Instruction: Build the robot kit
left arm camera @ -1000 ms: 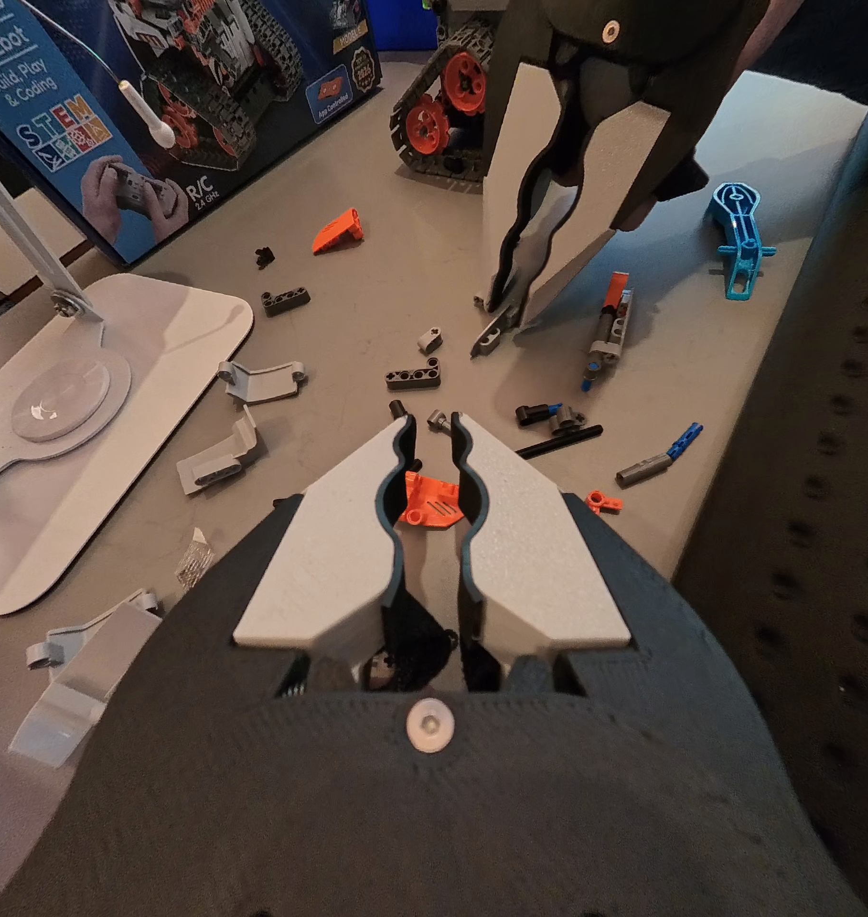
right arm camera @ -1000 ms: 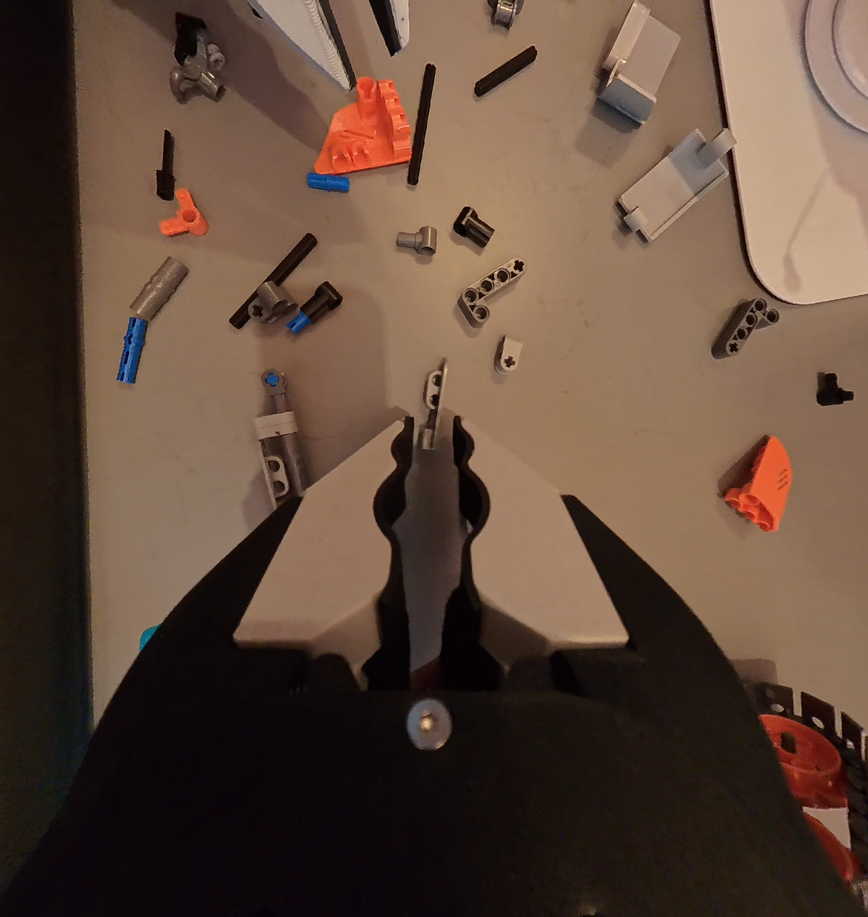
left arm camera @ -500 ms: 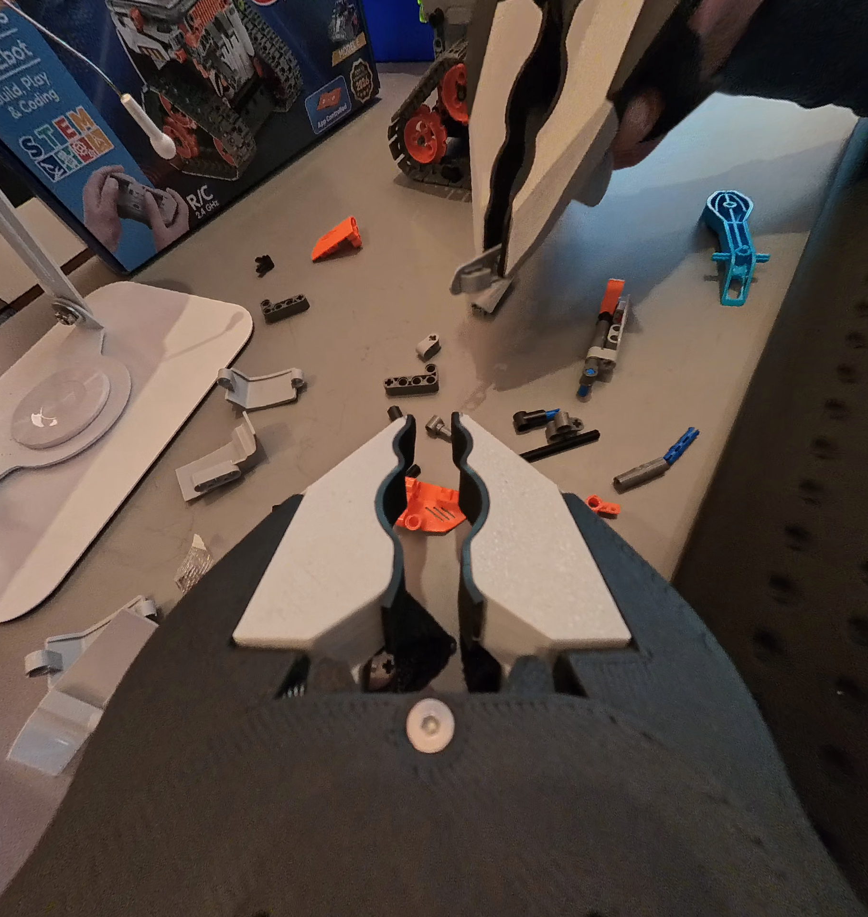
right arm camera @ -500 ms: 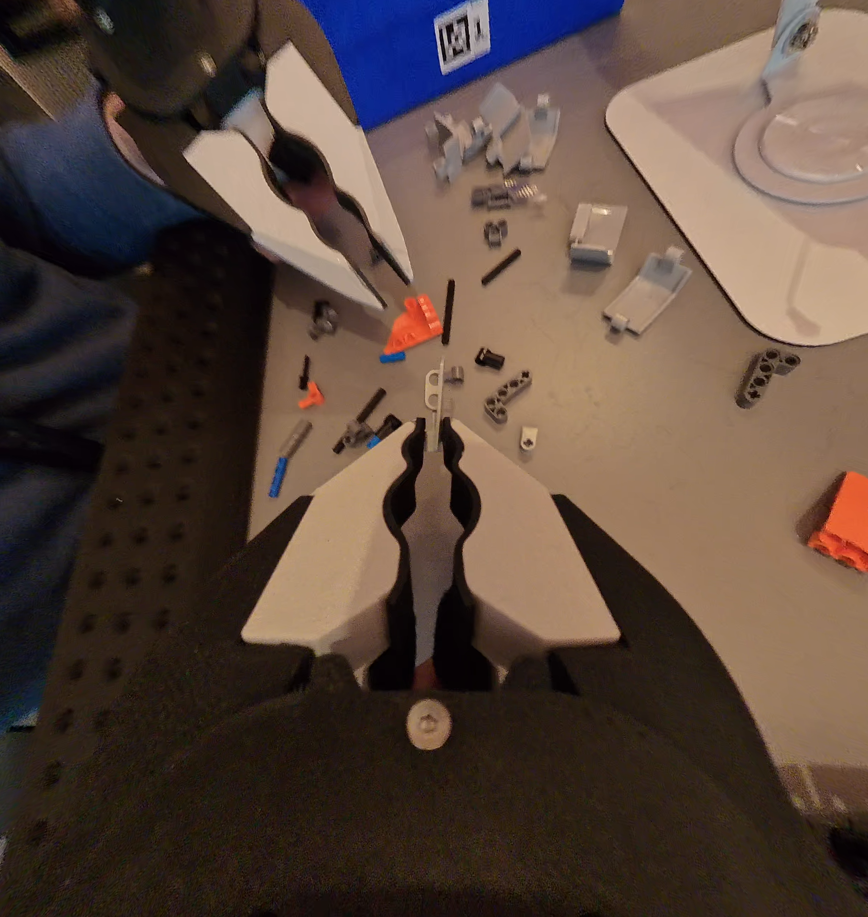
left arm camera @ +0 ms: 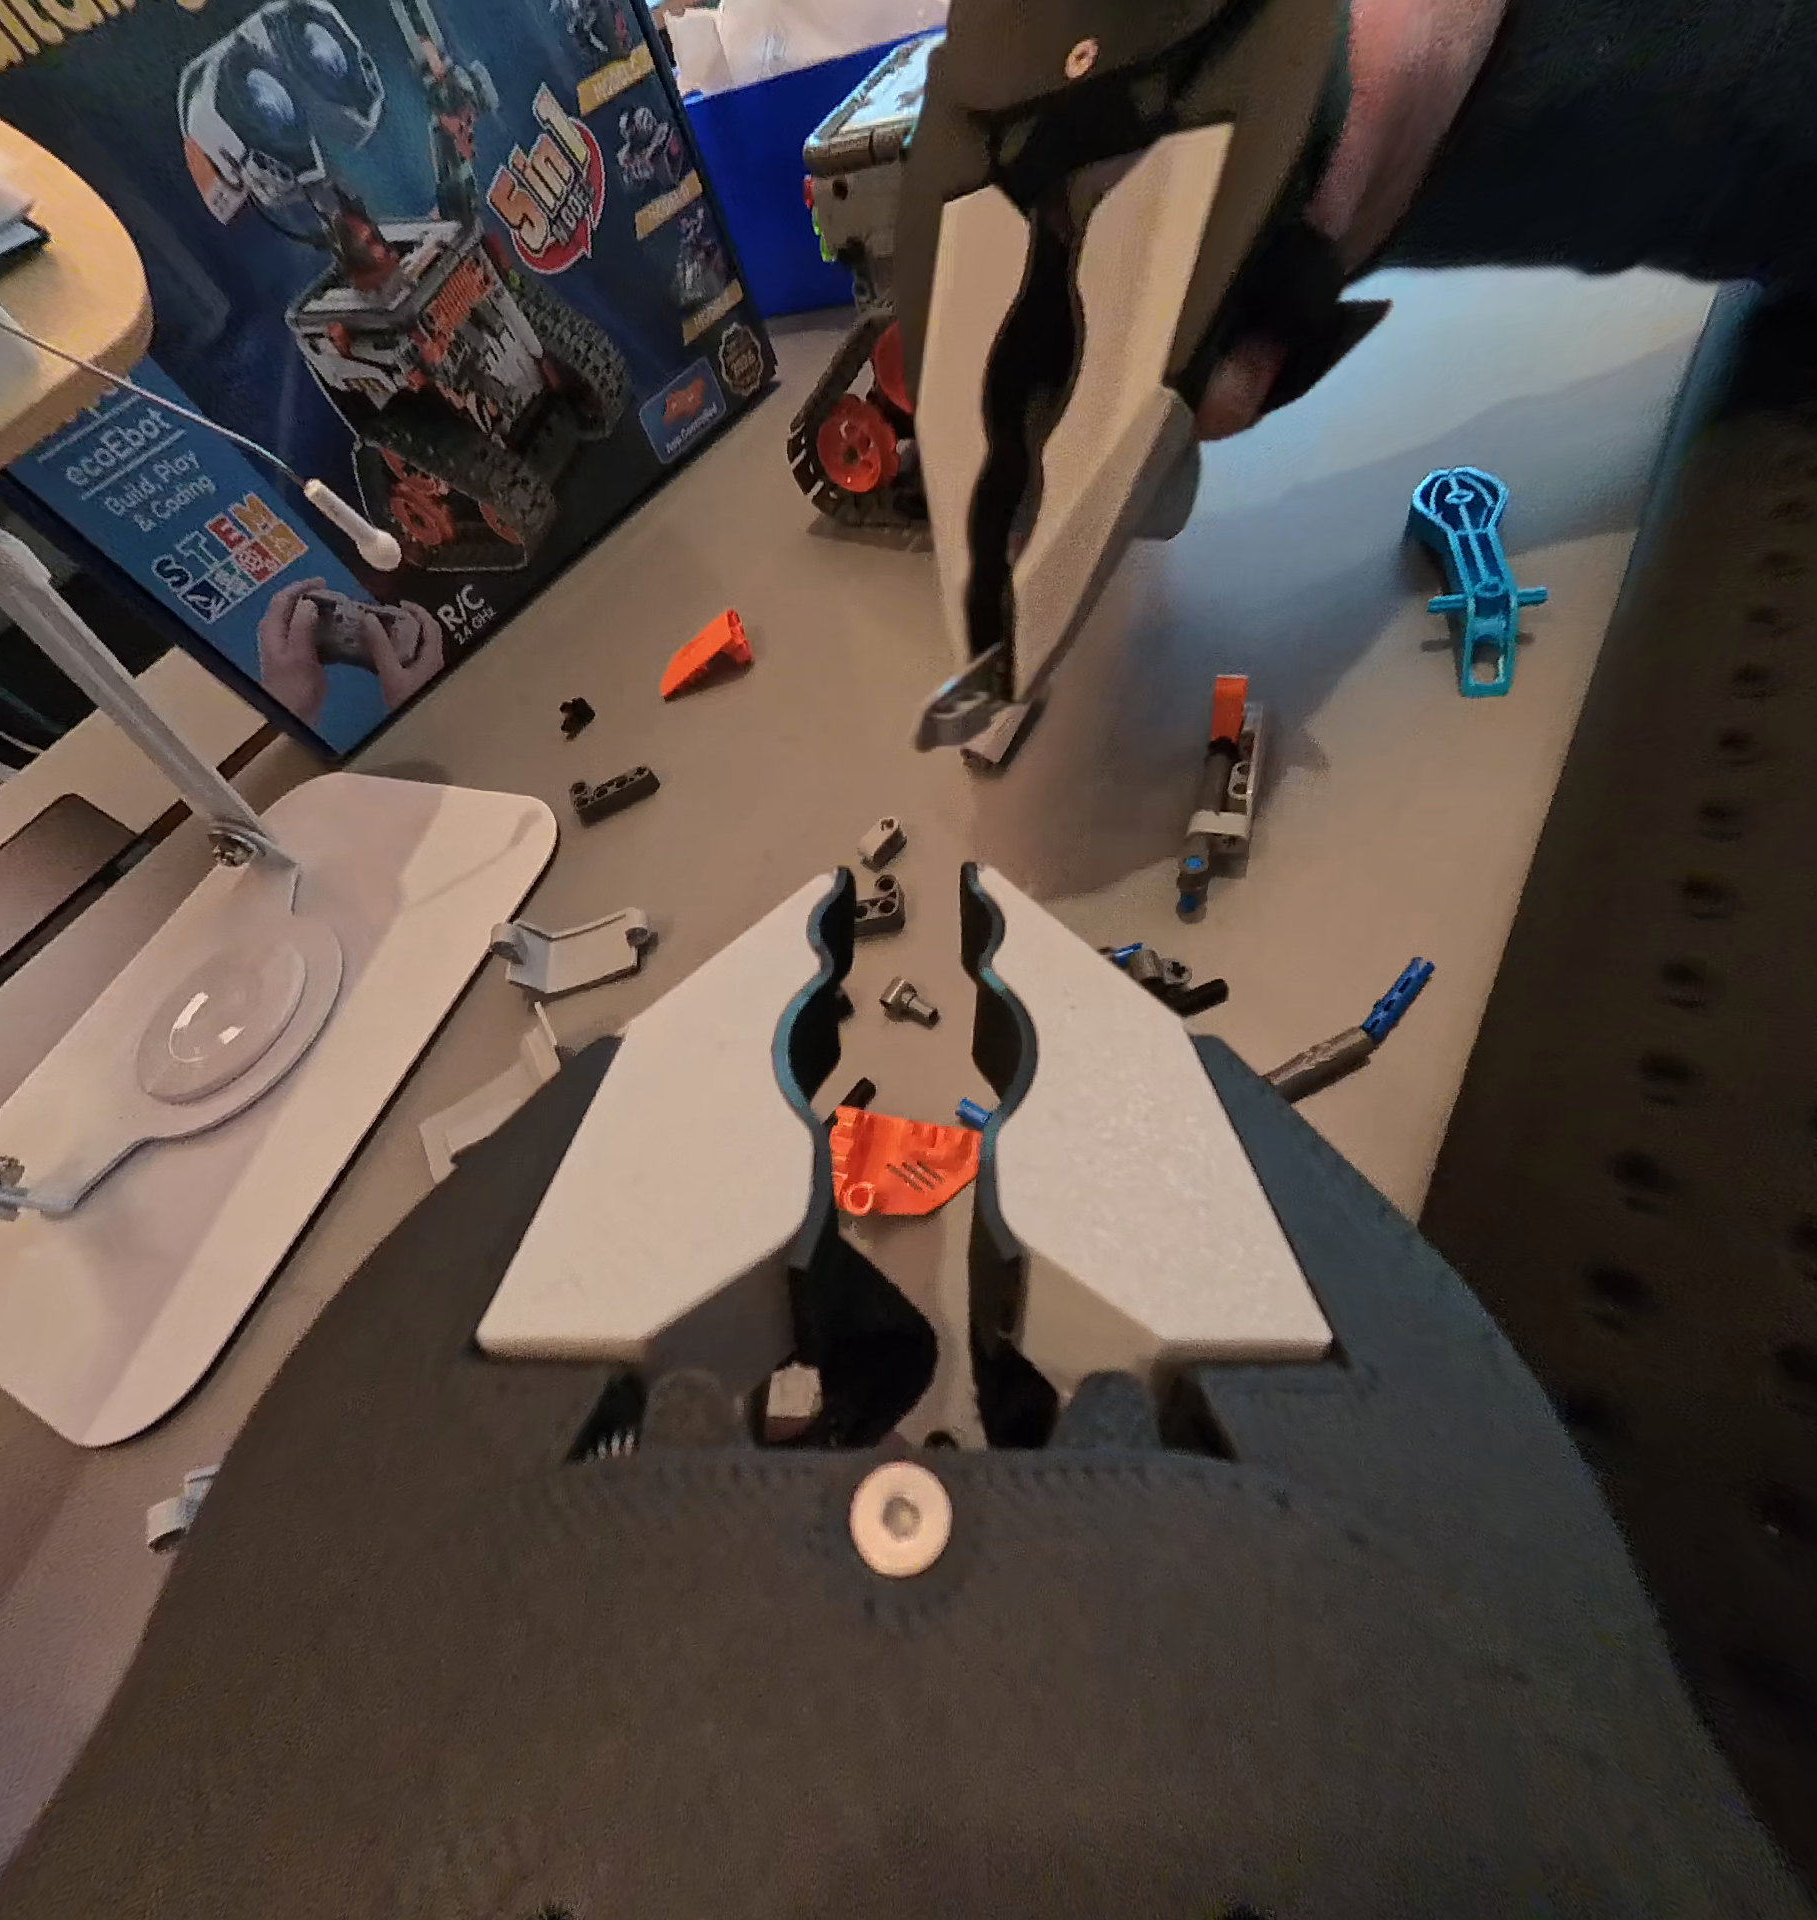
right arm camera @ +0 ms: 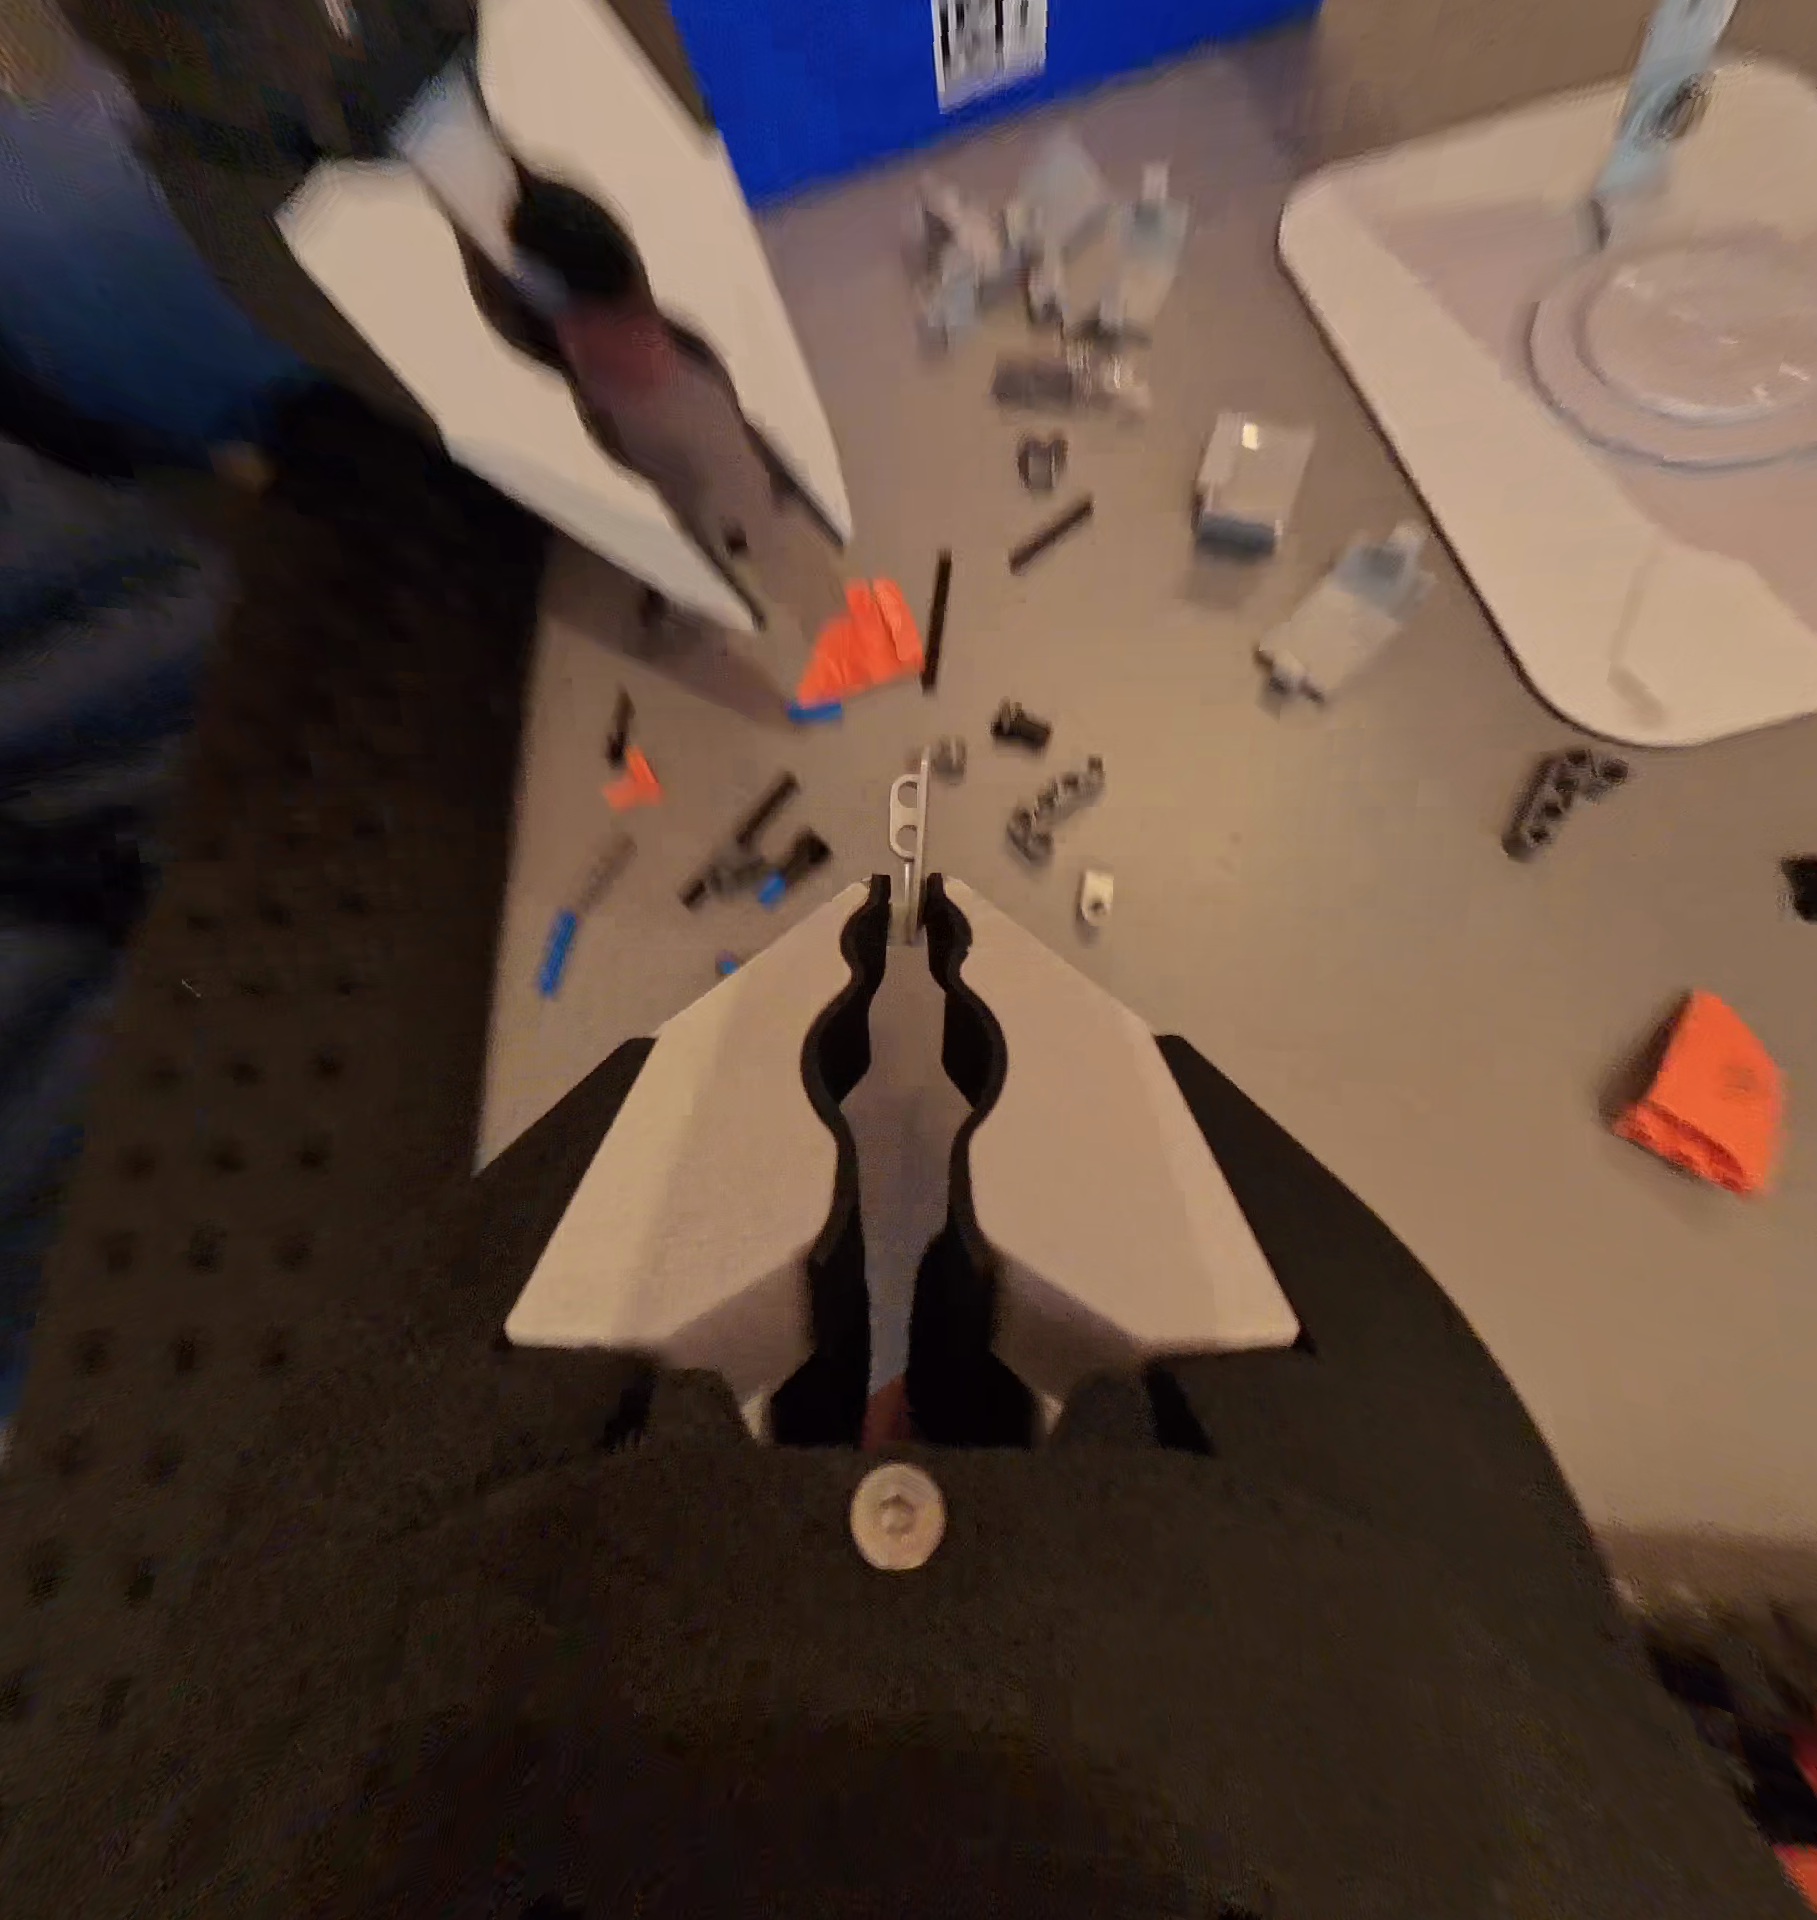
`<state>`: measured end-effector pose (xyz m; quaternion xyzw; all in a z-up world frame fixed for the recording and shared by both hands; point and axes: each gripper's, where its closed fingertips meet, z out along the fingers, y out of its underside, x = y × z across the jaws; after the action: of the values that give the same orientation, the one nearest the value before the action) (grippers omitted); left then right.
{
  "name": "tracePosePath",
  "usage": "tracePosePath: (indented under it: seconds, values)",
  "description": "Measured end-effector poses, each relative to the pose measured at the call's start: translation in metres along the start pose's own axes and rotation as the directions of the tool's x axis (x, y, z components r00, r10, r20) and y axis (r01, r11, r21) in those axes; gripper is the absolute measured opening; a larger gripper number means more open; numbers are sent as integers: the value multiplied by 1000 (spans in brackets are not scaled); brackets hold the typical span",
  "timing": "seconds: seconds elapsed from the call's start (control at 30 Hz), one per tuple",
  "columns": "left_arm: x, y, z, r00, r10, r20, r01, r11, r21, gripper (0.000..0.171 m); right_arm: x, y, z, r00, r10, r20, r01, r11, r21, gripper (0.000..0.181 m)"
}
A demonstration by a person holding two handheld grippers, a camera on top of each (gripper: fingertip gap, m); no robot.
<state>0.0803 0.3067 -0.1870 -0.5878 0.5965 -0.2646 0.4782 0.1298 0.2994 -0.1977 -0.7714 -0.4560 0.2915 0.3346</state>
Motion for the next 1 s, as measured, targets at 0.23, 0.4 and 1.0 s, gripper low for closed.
tracePosePath:
  seconds: [0.23,0.4,1.0]
  values:
    - [2,7,1,1000,-16,-15,15,1000,-27,19,-1,53,16,981,-185,-59,156,929,-335,5]
    - [3,9,1,1000,-14,-19,14,999,-32,19,-3,53,14,978,-200,-53,170,924,-341,17]
    - [-9,28,-5,998,-69,-6,67,991,-119,18,38,65,3,953,-221,-205,136,921,-364,9]
